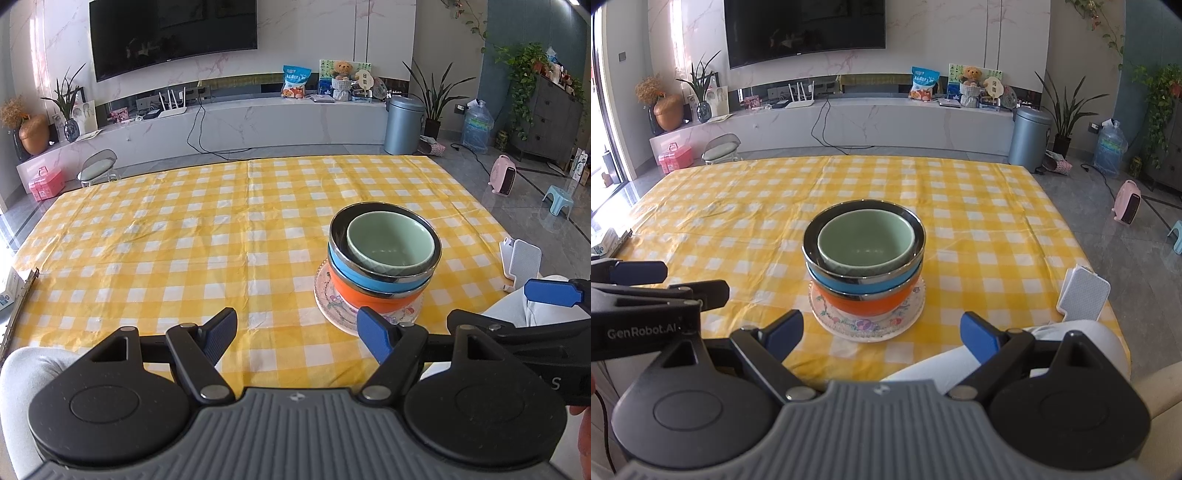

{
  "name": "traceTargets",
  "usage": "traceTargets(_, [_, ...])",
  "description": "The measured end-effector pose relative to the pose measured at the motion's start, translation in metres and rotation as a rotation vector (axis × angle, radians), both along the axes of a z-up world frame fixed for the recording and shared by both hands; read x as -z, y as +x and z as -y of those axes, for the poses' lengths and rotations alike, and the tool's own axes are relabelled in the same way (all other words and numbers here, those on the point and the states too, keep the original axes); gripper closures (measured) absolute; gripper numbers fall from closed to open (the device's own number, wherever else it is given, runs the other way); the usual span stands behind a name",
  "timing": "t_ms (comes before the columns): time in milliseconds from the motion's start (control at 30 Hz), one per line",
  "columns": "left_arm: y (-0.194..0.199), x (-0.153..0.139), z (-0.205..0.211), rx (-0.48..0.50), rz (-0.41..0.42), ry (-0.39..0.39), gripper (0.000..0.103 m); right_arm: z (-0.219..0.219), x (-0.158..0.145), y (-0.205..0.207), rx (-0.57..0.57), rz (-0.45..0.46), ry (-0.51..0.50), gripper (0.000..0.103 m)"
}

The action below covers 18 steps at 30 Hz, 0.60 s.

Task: Organize plates and bowls

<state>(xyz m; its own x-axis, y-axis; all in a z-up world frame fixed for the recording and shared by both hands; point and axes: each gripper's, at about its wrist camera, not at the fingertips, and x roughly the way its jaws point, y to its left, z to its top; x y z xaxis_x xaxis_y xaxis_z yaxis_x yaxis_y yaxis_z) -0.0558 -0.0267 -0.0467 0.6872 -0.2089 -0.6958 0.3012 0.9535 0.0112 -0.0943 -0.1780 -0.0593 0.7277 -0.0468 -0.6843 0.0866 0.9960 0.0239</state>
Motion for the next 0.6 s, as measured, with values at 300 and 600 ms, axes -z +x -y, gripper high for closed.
traceTargets(300, [-0.0008,-0.0005,0.0016,0.01,0.006,0.019,0.016,-0.0006,0.002,0.0005,0.0,-0.002,0.003,0.013])
traceTargets(600, [-0.0011,0.0004,0.0004,0.014,0.013,0.018,0.016,-0.0006,0.0022,0.0005,0.0,-0.003,0.003,0.013])
